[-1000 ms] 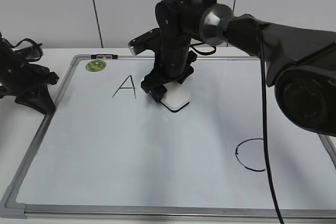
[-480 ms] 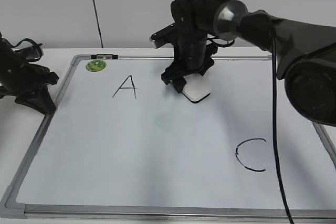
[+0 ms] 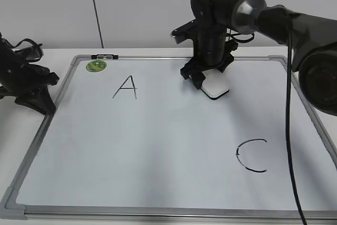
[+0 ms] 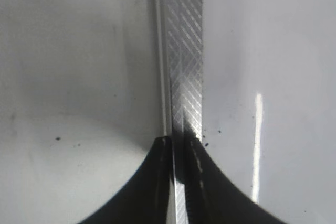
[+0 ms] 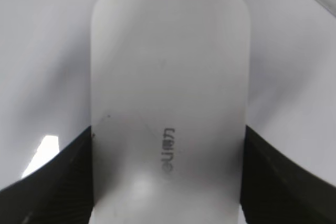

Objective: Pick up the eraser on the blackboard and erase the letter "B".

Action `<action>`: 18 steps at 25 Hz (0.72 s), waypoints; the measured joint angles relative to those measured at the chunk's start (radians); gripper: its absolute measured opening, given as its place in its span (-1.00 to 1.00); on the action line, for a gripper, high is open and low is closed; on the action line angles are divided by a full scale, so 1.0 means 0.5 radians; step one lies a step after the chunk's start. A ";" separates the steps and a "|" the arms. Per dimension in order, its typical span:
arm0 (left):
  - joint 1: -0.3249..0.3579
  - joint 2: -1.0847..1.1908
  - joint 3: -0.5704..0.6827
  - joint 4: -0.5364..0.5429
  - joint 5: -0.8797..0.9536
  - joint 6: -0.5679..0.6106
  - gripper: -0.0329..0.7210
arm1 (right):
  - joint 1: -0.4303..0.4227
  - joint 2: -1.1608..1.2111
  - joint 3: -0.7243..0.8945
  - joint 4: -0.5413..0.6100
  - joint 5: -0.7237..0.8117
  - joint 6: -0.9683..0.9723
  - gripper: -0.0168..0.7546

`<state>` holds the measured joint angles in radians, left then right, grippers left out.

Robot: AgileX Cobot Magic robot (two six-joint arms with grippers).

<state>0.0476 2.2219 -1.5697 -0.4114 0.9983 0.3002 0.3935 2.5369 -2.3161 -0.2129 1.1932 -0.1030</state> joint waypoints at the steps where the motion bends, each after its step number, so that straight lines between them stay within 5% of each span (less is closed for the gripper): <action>1: 0.000 0.000 0.000 0.000 0.003 0.000 -0.82 | -0.003 -0.006 0.000 -0.004 0.008 0.000 0.43; 12: 0.000 0.000 -0.004 0.007 0.004 0.000 -0.82 | -0.050 -0.461 0.013 0.021 0.087 -0.028 0.43; 18: 0.000 0.003 -0.007 0.007 0.008 0.000 -0.82 | -0.152 -0.764 0.419 0.099 0.091 -0.028 0.43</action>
<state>0.0476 2.2236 -1.5731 -0.4081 1.0022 0.3002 0.3176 2.1551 -2.1065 -0.1635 1.2385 -0.1172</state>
